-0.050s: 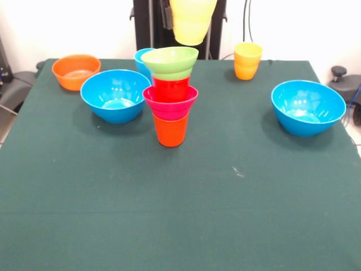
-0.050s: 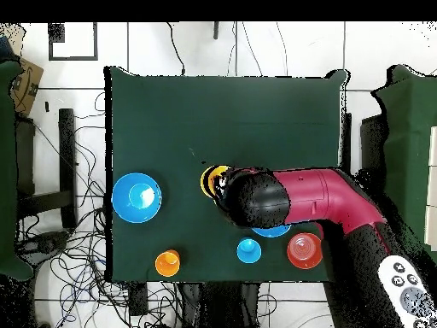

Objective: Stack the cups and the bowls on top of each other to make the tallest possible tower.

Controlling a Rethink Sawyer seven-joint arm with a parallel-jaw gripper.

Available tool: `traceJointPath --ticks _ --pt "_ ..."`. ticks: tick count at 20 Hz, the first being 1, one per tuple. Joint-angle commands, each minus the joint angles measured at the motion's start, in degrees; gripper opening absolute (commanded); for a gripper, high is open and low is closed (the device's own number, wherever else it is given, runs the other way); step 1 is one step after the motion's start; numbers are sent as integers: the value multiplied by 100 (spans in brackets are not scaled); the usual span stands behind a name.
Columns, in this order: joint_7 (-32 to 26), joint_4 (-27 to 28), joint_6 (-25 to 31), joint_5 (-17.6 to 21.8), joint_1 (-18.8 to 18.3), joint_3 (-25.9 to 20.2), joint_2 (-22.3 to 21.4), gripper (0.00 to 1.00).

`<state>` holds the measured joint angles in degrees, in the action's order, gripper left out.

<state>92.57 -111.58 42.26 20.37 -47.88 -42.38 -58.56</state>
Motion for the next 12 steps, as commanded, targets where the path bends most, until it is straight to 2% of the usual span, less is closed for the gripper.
traceJointPath --ticks 1,12 --pt "-1183 -200 610 620 66 -175 319 0" --pt "-1254 -167 658 718 -13 -179 337 0"
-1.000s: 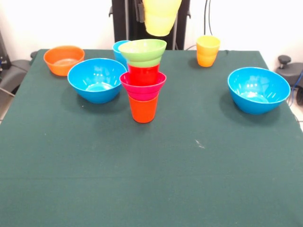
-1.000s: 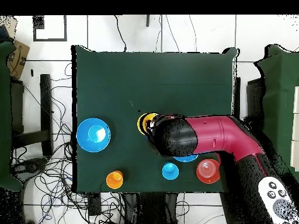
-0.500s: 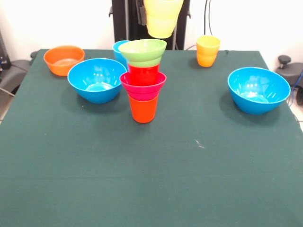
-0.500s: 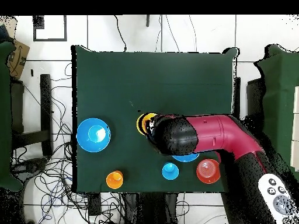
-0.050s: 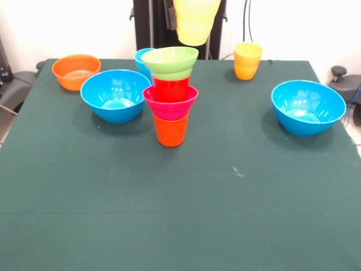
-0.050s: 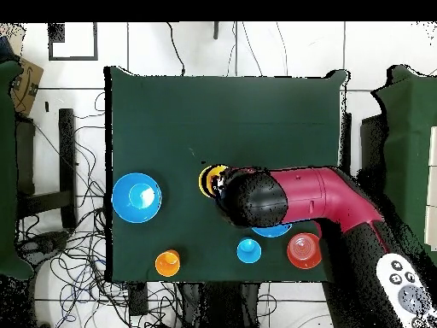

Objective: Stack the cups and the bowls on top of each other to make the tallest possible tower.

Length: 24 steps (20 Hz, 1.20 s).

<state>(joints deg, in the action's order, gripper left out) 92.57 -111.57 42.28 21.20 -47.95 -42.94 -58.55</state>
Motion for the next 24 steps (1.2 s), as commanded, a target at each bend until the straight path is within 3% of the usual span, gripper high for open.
traceJointPath --ticks 1,12,24 --pt "-1260 -166 650 653 -17 -123 336 0" --pt "-1353 -25 750 893 -114 -181 545 0" --pt "-1024 -113 607 988 15 -158 611 0"
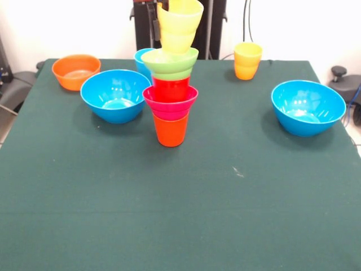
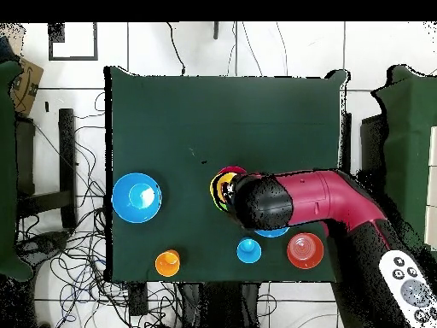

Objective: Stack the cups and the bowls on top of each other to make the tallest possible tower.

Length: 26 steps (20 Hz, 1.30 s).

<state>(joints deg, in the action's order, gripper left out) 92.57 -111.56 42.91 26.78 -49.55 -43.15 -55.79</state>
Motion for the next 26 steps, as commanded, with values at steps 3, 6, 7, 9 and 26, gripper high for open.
traceJointPath --ticks 3,6,7,9,26 --pt "-918 -144 505 452 232 -95 365 0" --pt "-891 -77 642 433 300 -65 345 0" --pt "-904 -93 630 425 276 -70 339 0" --pt "-940 -104 615 435 249 -73 346 0" --pt "-1123 39 1081 520 220 25 391 0"
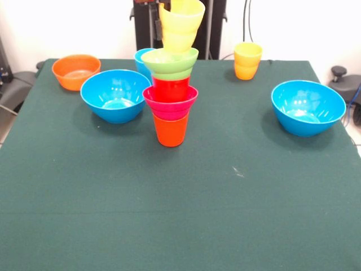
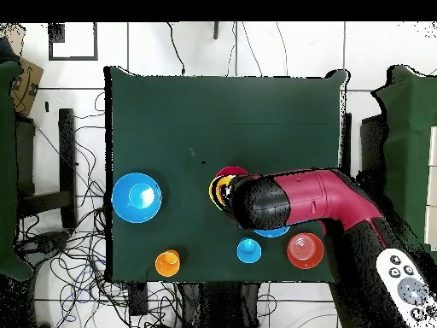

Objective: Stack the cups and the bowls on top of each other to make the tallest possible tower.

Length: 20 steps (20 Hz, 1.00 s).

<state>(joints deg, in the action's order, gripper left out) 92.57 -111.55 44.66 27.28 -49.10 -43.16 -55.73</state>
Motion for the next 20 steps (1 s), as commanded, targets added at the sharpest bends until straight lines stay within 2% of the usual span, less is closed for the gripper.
traceJointPath --ticks 1,10,20 --pt "-1128 34 918 492 172 25 392 0" --pt "-1144 4 1007 635 102 -5 434 0" --pt "-973 -74 777 710 80 -35 514 0"
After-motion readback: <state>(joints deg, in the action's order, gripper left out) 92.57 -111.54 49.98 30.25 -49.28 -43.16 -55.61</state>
